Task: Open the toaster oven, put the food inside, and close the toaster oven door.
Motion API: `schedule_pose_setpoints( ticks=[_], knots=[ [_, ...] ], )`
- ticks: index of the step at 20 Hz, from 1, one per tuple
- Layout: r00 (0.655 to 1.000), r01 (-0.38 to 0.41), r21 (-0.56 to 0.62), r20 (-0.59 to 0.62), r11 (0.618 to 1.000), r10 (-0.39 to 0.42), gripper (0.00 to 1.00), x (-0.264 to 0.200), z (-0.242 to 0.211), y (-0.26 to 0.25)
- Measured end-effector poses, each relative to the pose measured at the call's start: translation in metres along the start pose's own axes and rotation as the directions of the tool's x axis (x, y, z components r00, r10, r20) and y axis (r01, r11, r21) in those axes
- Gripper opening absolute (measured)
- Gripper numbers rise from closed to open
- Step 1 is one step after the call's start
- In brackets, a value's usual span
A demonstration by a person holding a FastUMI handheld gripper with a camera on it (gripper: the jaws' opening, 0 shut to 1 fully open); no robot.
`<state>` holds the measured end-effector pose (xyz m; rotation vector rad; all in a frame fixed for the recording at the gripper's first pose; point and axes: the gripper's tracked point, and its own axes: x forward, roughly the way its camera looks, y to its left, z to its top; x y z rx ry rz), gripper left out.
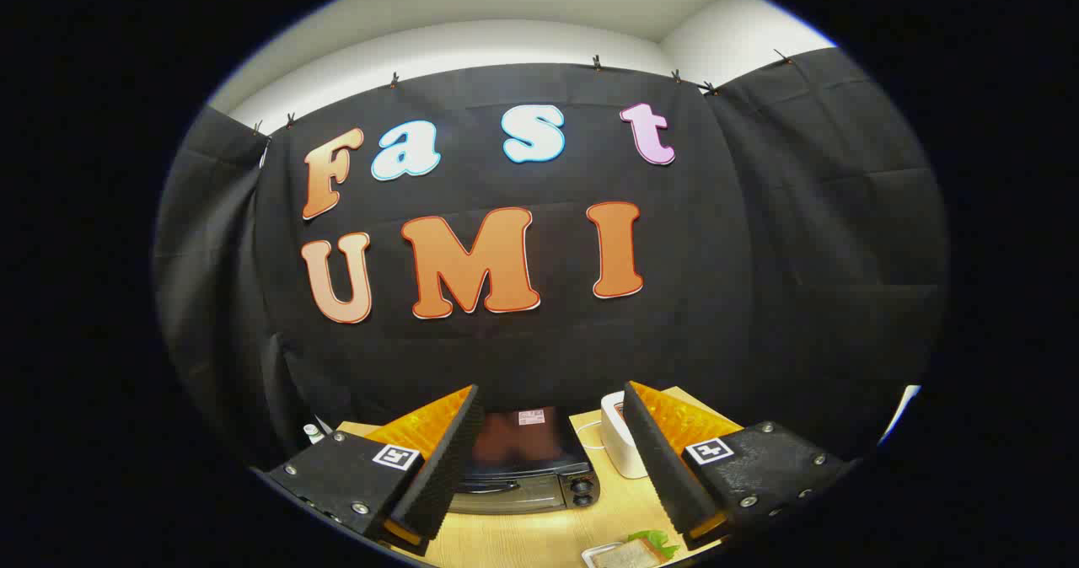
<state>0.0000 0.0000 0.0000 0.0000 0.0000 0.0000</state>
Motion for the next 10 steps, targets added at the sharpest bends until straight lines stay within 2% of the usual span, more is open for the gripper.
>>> schedule_pose_setpoints(
  ticks=[10],
  knots=[
    [0.999, -0.014, -0.004, 0.034, 1.0, 0.014, 0.99, -0.005, 0.016, 0.005]
  ],
)
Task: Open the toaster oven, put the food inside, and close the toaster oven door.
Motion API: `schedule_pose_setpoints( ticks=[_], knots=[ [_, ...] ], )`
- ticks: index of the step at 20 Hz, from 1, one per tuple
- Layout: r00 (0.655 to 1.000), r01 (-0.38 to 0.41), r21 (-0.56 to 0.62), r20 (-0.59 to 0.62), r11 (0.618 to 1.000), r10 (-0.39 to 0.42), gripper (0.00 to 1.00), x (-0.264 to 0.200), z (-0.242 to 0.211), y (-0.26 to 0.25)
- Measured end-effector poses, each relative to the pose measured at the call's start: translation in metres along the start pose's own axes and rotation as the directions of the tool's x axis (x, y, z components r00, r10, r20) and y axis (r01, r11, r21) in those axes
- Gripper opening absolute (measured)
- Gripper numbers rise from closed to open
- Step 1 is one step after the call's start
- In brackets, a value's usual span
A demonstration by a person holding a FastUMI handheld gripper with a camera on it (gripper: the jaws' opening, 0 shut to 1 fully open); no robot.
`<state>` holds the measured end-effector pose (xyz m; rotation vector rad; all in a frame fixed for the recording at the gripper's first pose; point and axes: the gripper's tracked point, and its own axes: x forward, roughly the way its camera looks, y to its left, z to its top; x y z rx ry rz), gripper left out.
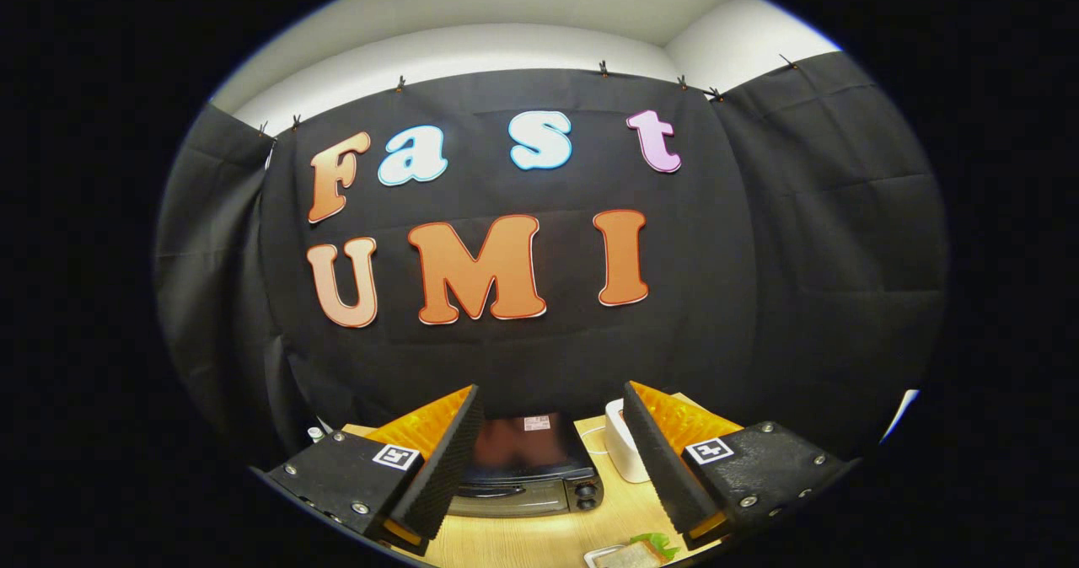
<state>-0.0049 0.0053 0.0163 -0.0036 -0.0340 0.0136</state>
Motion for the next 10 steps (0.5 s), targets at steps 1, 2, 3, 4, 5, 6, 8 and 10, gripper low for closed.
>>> schedule_pose_setpoints(
  ticks=[1, 2, 3, 4, 5, 6, 8, 10],
  knots=[
    [1.0, -0.004, -0.004, 0.002, 1.0, 0.004, 0.99, -0.0002, 0.0009, 0.0021],
    [1.0, -0.008, -0.006, -0.002, 1.0, 0.008, 0.99, -0.0012, -0.0001, 0.0035],
    [1.0, -0.014, -0.01, -0.007, 1.0, 0.014, 0.98, -0.0021, -0.0011, 0.0052],
    [1.0, -0.018, -0.014, -0.009, 1.0, 0.018, 0.99, -0.0025, -0.0015, 0.0068],
    [1.0, -0.021, -0.022, -0.01, 1.0, 0.021, 0.99, -0.0035, -0.0021, 0.0072],
    [1.0, -0.021, -0.032, -0.011, 0.999, 0.02, 0.99, -0.0049, -0.0029, 0.0074],
    [1.0, -0.021, -0.044, -0.014, 0.999, 0.021, 0.99, -0.0061, -0.0041, 0.0078],
    [1.0, -0.026, -0.043, -0.01, 0.999, 0.025, 0.99, -0.0072, -0.0037, 0.0088]
  ],
)
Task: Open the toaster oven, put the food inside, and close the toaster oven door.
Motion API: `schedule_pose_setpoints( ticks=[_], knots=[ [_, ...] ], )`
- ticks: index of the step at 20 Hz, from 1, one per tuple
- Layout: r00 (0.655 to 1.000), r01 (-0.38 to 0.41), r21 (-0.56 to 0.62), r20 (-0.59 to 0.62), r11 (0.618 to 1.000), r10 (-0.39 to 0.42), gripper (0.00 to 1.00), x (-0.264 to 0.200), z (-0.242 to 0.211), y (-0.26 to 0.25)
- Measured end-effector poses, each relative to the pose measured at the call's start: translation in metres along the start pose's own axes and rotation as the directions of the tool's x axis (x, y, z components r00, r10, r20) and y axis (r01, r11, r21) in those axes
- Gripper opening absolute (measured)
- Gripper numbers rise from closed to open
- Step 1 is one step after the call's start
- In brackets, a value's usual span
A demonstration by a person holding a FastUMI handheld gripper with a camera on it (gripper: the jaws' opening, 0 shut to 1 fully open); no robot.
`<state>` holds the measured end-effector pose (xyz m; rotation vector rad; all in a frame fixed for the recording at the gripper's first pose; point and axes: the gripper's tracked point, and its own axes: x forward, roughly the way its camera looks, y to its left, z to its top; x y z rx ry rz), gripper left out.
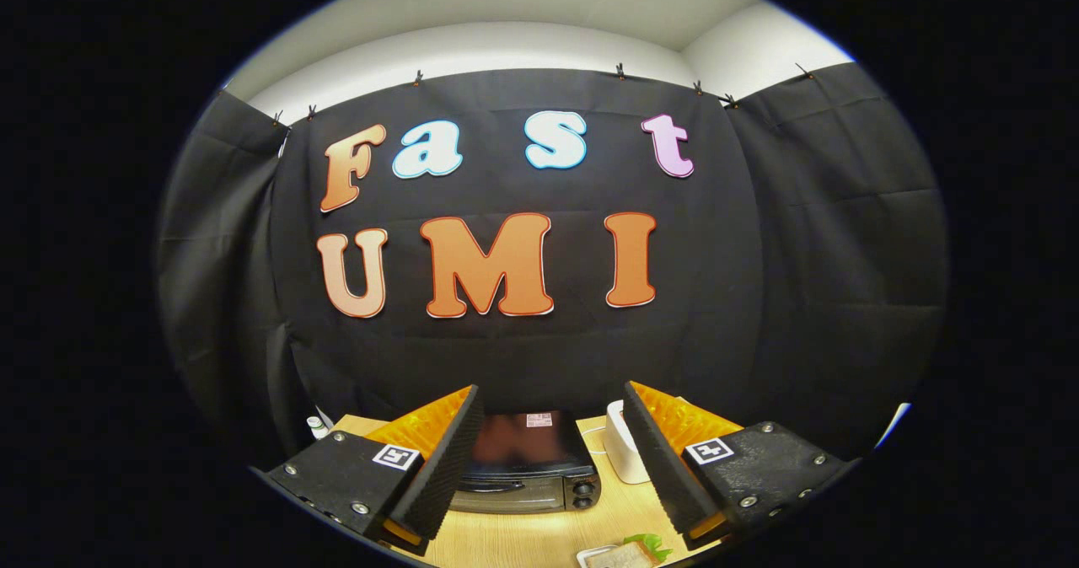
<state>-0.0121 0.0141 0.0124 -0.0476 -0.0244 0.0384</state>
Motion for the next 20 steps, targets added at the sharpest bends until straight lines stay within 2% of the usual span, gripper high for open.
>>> schedule_pose_setpoints(
  ticks=[8, 14, 20],
  knots=[
    [1.0, -0.012, 0.01, 0.013, 1.0, 0.012, 0.99, 0.014, -0.017, 0.026],
    [0.998, -0.054, -0.007, -0.012, 0.999, 0.054, 0.99, 0.049, -0.059, 0.069],
    [0.991, -0.071, -0.013, -0.111, 0.997, 0.069, 0.99, 0.084, -0.12, 0.097]
  ],
)
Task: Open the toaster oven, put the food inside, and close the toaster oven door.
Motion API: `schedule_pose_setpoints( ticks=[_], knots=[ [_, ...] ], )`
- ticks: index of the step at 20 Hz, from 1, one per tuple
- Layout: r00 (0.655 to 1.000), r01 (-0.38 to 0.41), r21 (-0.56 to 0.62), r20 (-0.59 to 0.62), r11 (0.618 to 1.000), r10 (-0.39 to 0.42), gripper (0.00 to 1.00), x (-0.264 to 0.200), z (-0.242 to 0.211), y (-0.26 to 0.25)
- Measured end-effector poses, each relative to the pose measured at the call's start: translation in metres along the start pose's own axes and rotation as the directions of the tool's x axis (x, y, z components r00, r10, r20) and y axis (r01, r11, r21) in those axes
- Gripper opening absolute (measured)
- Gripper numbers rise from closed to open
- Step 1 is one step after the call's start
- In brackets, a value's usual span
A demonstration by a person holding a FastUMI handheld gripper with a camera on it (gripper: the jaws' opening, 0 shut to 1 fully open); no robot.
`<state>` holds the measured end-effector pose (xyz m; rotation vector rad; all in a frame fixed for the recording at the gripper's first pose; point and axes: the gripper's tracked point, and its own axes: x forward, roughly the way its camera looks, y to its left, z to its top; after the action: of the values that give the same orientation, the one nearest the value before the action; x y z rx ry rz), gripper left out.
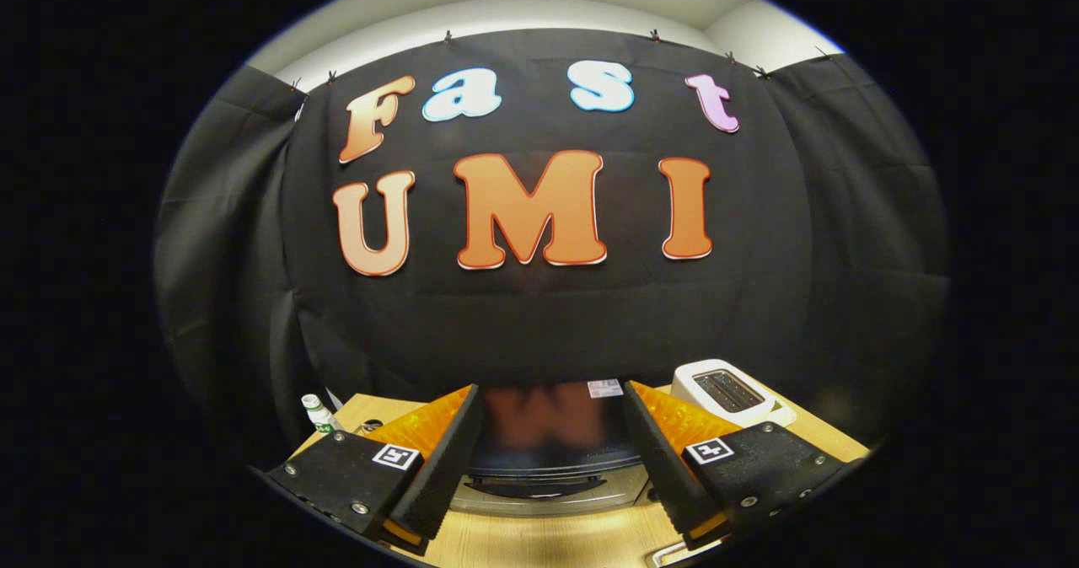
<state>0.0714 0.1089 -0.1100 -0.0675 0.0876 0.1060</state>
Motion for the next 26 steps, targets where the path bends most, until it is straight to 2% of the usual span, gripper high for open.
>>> schedule_pose_setpoints(
  ticks=[2, 7, 14, 19, 26],
  knots=[
    [0.999, -0.019, -0.007, -0.04, 1.0, 0.019, 0.99, 0.015, -0.019, 0.008],
    [0.992, 0.026, -0.067, -0.122, 0.997, -0.034, 0.99, 0.036, -0.057, 0.001],
    [0.973, -0.002, -0.058, -0.23, 0.998, -0.012, 0.99, 0.047, -0.095, 0.012],
    [0.954, -0.01, -0.081, -0.3, 0.997, -0.014, 0.99, 0.046, -0.114, 0.018],
    [0.942, -0.024, -0.029, -0.335, 0.999, 0.013, 0.99, 0.038, -0.115, 0.022]
  ],
)
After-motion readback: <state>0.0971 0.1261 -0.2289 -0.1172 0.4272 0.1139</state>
